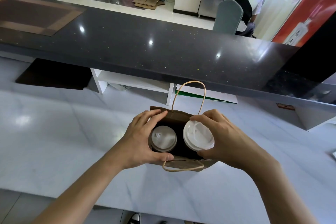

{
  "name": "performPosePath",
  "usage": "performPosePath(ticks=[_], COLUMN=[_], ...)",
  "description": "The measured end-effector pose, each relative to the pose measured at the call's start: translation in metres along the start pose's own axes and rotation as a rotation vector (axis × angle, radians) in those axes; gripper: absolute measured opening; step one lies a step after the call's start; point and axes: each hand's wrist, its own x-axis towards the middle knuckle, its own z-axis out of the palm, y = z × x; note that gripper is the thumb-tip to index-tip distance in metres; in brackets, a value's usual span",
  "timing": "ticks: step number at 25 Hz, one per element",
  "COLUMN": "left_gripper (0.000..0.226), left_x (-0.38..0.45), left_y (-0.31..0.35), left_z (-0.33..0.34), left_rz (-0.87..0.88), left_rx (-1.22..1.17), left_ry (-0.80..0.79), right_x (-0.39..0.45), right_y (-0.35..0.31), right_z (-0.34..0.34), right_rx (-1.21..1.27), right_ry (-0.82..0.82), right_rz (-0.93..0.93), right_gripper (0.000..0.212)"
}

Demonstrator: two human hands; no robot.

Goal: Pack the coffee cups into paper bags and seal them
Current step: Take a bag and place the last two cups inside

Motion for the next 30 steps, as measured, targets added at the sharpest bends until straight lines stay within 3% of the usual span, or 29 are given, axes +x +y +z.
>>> performPosePath(ticks=[10, 22, 30], left_gripper=[0.123, 0.123, 0.123], left_x=[-0.001, -0.004, -0.006], left_y=[0.001, 0.003, 0.003], left_z=[-0.002, -0.004, -0.002], left_rz=[-0.013, -0.001, 0.012], left_rx=[-0.001, -0.002, 0.022], left_ry=[-0.013, -0.005, -0.012], right_x=[0.010, 0.027, 0.038], right_y=[-0.017, -0.015, -0.008], right_z=[0.005, 0.043, 0.060], right_rx=[-0.155, -0.456, -0.577], right_ry=[-0.022, -0.143, -0.128], right_rz=[-0.098, 0.039, 0.081], right_gripper=[0.083, 0.065, 0.057])
